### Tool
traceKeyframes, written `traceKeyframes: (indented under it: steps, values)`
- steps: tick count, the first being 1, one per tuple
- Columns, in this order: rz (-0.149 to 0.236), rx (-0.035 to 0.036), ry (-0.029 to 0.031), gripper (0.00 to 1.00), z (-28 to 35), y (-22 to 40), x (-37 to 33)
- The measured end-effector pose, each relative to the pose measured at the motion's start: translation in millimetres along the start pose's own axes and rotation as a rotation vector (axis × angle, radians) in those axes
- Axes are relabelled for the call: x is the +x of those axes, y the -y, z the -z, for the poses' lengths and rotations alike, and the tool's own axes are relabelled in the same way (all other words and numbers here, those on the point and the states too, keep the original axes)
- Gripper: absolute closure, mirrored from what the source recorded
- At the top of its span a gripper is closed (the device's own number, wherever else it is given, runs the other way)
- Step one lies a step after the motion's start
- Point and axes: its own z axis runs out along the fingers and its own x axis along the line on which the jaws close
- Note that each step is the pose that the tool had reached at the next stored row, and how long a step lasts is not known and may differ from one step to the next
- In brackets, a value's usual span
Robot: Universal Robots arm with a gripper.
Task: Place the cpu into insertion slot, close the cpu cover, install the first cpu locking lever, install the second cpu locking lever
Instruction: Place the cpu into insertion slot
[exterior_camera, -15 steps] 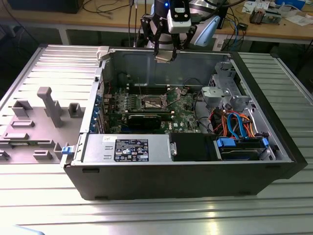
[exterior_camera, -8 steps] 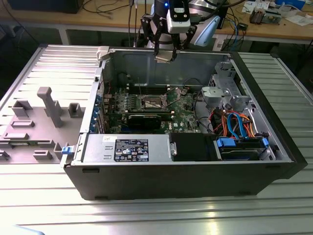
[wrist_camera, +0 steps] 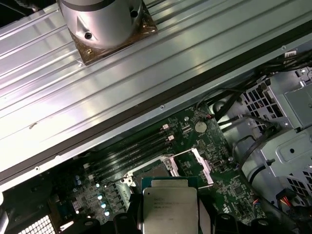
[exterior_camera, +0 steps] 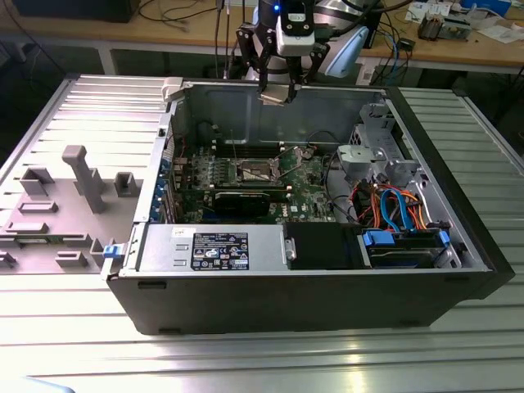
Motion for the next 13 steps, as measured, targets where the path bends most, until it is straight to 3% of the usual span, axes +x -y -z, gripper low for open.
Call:
traceKeyframes:
  steps: [13]
  values:
    - [-0.002,0.0000,0.0001,0.45,0.0,0.0,0.0]
